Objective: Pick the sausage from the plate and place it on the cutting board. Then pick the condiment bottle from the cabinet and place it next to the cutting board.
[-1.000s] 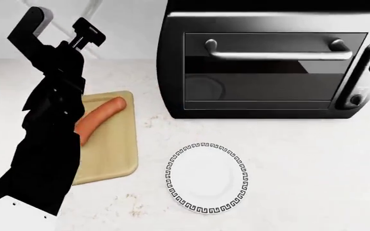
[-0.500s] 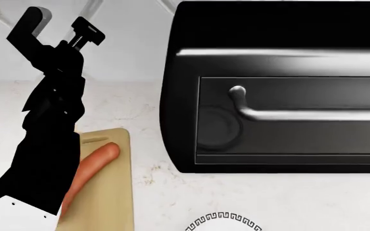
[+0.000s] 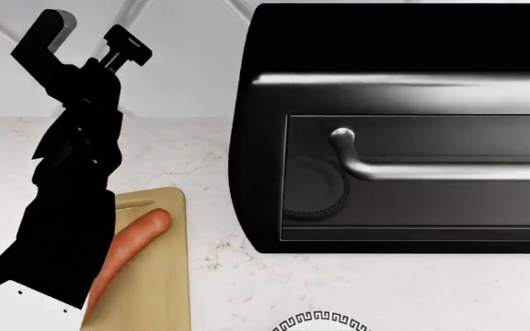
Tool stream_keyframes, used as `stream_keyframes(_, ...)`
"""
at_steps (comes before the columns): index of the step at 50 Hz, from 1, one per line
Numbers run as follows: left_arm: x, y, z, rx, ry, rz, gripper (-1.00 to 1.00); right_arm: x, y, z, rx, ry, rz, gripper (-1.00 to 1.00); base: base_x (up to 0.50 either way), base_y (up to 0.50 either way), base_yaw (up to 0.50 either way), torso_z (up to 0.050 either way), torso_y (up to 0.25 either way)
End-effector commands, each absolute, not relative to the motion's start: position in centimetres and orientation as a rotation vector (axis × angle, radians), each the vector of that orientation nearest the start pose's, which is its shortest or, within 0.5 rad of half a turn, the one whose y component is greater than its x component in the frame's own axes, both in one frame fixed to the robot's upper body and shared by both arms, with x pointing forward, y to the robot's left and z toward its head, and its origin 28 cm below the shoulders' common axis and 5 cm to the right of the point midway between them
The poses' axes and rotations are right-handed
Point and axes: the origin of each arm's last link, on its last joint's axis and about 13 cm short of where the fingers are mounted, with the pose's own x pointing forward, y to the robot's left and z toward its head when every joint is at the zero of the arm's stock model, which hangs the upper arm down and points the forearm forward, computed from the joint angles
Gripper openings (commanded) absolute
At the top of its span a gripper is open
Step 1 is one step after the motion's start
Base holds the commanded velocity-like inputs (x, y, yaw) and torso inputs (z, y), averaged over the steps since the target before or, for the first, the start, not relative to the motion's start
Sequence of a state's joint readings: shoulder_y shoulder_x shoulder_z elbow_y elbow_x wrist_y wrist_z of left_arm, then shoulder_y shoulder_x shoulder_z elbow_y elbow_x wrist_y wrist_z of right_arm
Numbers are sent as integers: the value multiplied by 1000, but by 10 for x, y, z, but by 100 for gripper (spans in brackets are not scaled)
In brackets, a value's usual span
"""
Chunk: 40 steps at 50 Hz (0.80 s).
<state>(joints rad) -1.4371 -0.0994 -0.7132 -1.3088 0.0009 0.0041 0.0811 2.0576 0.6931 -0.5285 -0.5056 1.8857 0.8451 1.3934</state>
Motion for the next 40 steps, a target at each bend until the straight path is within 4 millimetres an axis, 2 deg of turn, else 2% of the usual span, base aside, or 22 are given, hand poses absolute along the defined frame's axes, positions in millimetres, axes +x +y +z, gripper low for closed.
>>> stream_keyframes(1, 437, 262, 235, -667, -185, 157, 100, 114, -93, 468, 9, -778, -6, 100, 0, 0, 0, 0, 0)
stream_keyframes(12, 437, 262, 236, -669, -185, 154, 100, 105, -95, 506, -11, -814, -62, 100, 0, 0, 0, 0, 0)
stream_keyframes(22, 437, 261, 236, -673, -182, 151, 100, 118, -94, 523, 19, -727, -111, 100, 0, 0, 0, 0, 0)
stream_keyframes(31, 437, 261, 236, -669, -178, 152, 100, 132, -95, 559, 55, -746, -100, 100, 0, 0, 0, 0, 0)
stream_keyframes(35, 437, 261, 235, -667, -176, 152, 100, 127, -92, 575, 53, -796, -98, 100, 0, 0, 0, 0, 0)
stream_keyframes(40, 437, 261, 235, -665, -175, 152, 100, 125, -85, 581, 35, -825, -63, 100, 0, 0, 0, 0, 0)
